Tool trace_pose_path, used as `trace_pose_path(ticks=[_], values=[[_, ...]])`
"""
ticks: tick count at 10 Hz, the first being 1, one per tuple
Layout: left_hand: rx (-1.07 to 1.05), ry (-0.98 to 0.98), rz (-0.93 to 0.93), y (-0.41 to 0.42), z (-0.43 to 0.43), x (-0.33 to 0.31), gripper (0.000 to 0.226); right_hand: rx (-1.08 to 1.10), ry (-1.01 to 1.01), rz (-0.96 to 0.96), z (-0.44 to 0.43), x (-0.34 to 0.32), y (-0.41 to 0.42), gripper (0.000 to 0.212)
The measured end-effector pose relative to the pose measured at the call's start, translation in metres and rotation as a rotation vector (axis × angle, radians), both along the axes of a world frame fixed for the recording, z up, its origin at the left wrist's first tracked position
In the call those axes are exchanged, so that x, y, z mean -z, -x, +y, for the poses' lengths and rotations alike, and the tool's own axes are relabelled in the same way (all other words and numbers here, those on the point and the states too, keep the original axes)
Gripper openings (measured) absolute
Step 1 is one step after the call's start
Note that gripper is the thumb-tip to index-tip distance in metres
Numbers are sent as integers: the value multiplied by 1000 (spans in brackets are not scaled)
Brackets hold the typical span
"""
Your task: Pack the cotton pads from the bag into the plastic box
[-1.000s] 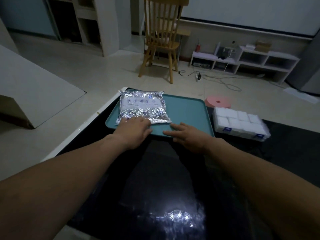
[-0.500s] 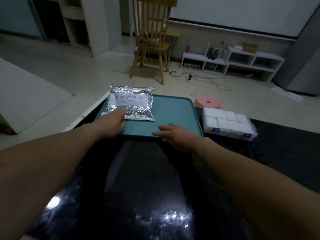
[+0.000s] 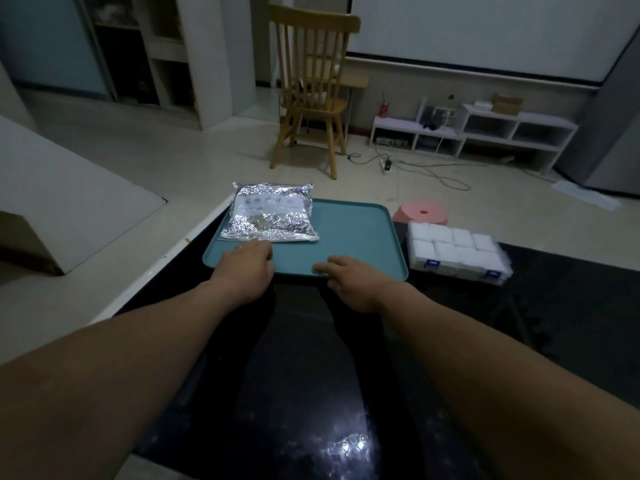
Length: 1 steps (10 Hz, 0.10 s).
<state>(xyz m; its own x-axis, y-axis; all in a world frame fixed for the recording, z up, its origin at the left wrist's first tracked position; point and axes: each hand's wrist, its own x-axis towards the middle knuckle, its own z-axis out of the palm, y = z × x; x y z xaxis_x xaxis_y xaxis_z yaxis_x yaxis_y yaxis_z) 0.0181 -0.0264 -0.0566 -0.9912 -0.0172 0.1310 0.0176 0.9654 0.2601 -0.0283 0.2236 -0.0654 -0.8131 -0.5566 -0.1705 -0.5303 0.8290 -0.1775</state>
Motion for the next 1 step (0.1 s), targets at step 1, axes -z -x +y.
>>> trace_pose_path(ticks=[1], values=[[4, -28, 23, -15, 14, -16, 21, 101, 110, 29, 9, -15, -22, 53]])
